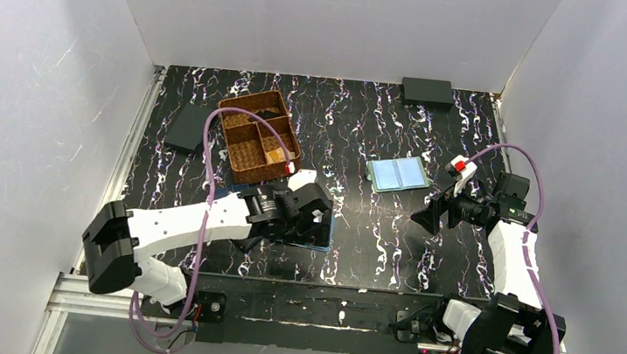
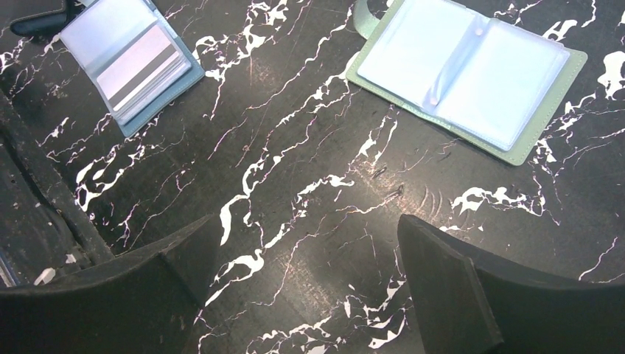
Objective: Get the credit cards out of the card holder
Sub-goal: Remove the credit card from the card holder.
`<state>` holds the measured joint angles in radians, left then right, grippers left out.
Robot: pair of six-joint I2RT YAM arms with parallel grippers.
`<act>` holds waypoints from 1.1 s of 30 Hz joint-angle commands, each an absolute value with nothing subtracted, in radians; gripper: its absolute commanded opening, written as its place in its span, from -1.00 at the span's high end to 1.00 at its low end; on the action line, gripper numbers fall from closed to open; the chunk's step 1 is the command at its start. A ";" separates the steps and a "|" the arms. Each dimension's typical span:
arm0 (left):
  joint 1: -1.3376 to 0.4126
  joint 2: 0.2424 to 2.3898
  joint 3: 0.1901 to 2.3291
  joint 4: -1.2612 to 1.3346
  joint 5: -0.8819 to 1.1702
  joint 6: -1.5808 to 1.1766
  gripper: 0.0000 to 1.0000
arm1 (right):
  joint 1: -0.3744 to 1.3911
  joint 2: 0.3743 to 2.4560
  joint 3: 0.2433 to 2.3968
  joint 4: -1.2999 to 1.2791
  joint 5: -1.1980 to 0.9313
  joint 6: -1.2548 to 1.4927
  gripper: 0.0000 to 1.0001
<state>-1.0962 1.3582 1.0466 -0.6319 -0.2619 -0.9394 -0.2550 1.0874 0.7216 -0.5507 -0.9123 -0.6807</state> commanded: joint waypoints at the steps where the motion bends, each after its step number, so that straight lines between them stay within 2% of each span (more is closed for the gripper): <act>1: -1.122 1.427 1.143 -0.788 -0.360 -0.984 -0.97 | -0.259 1.095 0.746 -0.543 -0.939 -0.676 -0.96; 7: -1.146 1.566 1.246 -0.843 -0.409 -1.000 -0.96 | -0.259 1.097 0.744 -0.545 -0.933 -0.677 -0.96; 9: -1.146 1.627 1.281 -0.844 -0.411 -0.966 -0.85 | -0.259 1.098 0.744 -0.546 -0.931 -0.677 -0.97; 11: -1.146 1.687 1.317 -0.845 -0.415 -0.920 -0.62 | -0.259 1.100 0.743 -0.545 -0.930 -0.678 -0.96; 12: -1.146 1.714 1.334 -0.847 -0.421 -0.898 -0.59 | -0.259 1.101 0.741 -0.544 -0.930 -0.678 -0.96; 21: -1.115 1.867 1.414 -0.840 -0.454 -0.810 -0.58 | -0.259 1.156 0.751 -0.539 -0.928 -0.678 -0.96; 28: -1.081 1.846 1.366 -0.745 -0.390 -0.773 -0.57 | -0.259 1.186 0.758 -0.540 -0.921 -0.681 -0.97; 33: -1.054 1.830 1.336 -0.690 -0.345 -0.741 -0.48 | -0.259 1.193 0.758 -0.540 -0.914 -0.684 -0.96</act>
